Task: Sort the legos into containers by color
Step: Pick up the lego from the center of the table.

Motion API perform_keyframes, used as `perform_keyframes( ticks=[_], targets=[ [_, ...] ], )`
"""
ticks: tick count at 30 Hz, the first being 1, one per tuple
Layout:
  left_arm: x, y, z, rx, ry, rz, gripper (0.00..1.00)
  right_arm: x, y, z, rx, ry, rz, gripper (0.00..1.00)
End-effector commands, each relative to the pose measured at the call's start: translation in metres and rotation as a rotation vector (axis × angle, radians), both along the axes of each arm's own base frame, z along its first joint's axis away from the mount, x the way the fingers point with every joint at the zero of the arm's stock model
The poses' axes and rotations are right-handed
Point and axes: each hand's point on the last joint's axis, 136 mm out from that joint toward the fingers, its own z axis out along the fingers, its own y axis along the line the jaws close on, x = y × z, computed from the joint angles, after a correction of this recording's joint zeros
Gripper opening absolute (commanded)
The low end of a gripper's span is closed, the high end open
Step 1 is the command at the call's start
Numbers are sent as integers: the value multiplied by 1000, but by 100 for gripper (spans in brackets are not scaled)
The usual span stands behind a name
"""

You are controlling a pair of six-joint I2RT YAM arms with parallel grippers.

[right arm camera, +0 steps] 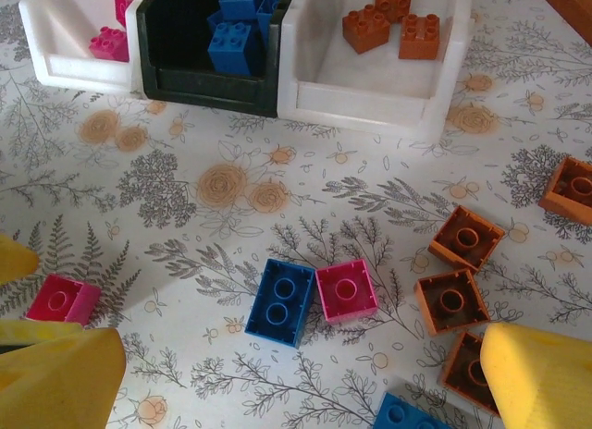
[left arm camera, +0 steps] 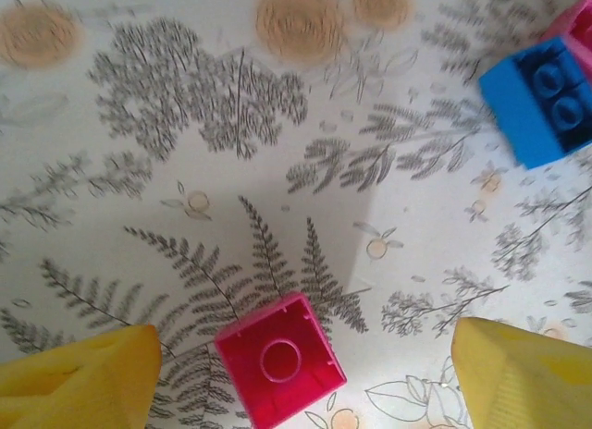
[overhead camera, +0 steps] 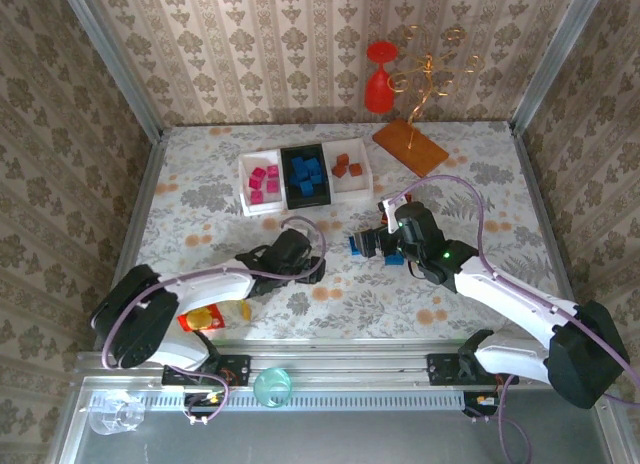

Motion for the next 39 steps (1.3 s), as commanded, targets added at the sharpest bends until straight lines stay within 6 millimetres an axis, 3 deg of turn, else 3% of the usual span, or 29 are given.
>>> perform_keyframes(
  ticks=[1, 4, 10, 17, 26, 32, 39],
  targets=[
    [6, -1, -5, 14, -1, 61, 81, -2, -4, -10, -23, 19, -7, 100],
    [8, 0, -12, 47, -1, 70, 76, -3, -2, -12, -17, 32, 1, 100],
    [12, -6, -14, 53, -15, 61, 57, -3, -1, -13, -15, 33, 6, 100],
    [17, -17, -14, 67, -30, 31, 44, -4, 1, -18, -3, 50, 11, 100],
    [31, -12, 5, 50, -104, 43, 30, -26, 33, -19, 143, 78, 180, 99],
    [65, 10, 40, -19, -163, 89, 27, -33, 53, -7, 169, 40, 260, 99],
    [130, 60, 94, -67, -255, 209, 27, -26, 62, -3, 185, 23, 251, 99]
  ],
)
